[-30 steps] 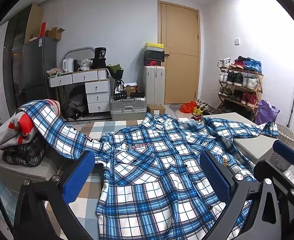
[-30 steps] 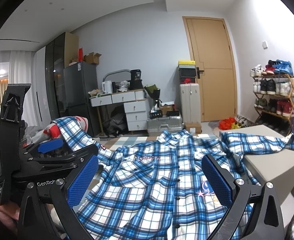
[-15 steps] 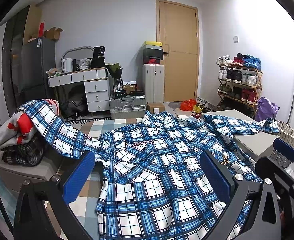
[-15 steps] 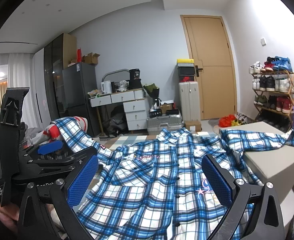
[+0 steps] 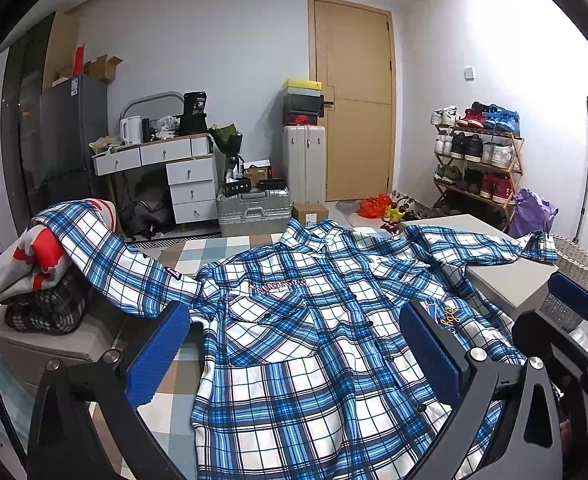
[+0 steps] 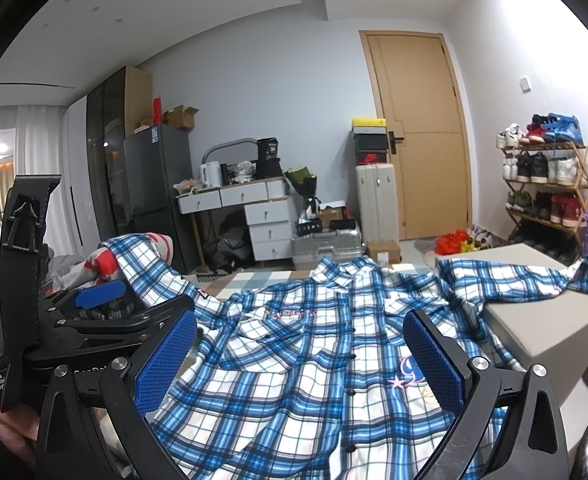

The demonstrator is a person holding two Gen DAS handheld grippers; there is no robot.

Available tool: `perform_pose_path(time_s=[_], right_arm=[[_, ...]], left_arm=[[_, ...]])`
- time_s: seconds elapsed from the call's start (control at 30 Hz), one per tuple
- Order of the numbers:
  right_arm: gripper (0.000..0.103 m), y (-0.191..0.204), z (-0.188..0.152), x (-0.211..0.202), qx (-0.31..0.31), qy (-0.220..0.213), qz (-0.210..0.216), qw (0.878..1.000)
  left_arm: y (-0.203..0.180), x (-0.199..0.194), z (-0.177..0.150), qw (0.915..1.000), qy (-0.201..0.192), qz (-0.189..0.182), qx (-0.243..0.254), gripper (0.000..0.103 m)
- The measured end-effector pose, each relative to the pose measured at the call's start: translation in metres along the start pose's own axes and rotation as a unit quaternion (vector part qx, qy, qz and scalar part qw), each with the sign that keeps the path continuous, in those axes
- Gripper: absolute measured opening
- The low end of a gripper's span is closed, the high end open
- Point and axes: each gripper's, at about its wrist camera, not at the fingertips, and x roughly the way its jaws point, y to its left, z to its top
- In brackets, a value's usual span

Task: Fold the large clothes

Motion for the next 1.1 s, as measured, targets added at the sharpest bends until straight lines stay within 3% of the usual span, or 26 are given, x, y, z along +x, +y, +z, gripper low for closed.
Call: perform_pose_path(time_s=[0.37, 0.7, 0.9, 1.1], right_arm=[[0.103, -0.012, -0.001, 0.003, 0.021, 0.006, -0.002, 1.0], [0.103, -0.037, -0.001, 0.035, 0.027, 0.032, -0.004, 0.999], [0.103, -0.128, 0.017, 0.056, 0.079, 0.055, -0.053, 0.994], [0.103, -0.314, 0.049, 0.08, 0.172, 0.082, -0.143, 0.971]], left_arm=[[-0.002, 0.007, 0.001, 1.0, 0.008, -0.004, 0.004, 0.102], [-0.011, 0.055, -0.001, 0.9988, 0.044, -0.007, 0.02, 0.102], [-0.025, 0.107, -0.016, 0.9932, 0.101, -0.021, 0.053, 0.102], [-0.034, 0.155, -0.031, 0.9845, 0.159, -0.028, 0.07, 0.102]])
